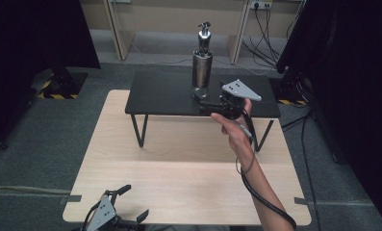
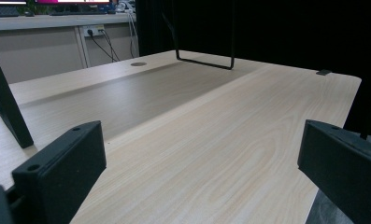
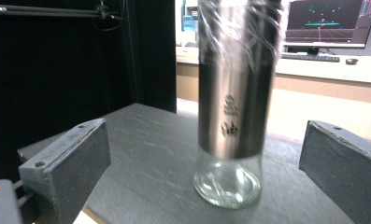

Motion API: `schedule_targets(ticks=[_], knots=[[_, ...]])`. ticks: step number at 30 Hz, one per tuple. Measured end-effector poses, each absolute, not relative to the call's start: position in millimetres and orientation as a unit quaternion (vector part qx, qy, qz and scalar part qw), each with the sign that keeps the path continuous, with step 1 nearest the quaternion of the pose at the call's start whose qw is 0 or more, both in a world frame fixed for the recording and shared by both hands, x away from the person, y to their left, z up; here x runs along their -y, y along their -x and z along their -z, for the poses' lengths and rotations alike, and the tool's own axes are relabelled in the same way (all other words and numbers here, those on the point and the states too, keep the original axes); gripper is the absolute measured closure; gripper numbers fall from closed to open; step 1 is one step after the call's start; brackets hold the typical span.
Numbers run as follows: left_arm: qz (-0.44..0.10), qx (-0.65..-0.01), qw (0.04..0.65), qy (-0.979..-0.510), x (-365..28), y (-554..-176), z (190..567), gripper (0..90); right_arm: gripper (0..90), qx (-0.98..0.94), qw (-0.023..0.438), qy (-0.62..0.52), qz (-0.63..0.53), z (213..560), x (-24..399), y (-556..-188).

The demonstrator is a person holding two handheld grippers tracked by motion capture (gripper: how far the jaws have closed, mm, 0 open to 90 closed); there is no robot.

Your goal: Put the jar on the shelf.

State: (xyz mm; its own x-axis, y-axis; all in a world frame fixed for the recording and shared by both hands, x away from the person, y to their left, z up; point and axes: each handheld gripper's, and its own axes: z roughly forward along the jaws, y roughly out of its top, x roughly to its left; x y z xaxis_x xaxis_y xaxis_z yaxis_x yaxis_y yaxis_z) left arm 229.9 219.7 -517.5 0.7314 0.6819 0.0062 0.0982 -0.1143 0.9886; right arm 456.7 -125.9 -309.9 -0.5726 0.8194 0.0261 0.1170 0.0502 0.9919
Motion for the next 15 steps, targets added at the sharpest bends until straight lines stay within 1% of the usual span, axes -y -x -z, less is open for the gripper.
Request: schedule_targets(ticks=[9, 15], knots=[[-0.240, -0.280, 0.605, -0.706, -220.3, -230.5, 518.0, 0.5, 2.2, -0.664, 0.300, -0.346, -0.591, 319.6, 140.1, -441.9], [-0.240, -0.280, 0.604, -0.707, -220.4, -230.7, 518.2, 0.5, 2.3, -0.670, 0.294, -0.341, -0.590, 330.3, 144.9, -429.5]])
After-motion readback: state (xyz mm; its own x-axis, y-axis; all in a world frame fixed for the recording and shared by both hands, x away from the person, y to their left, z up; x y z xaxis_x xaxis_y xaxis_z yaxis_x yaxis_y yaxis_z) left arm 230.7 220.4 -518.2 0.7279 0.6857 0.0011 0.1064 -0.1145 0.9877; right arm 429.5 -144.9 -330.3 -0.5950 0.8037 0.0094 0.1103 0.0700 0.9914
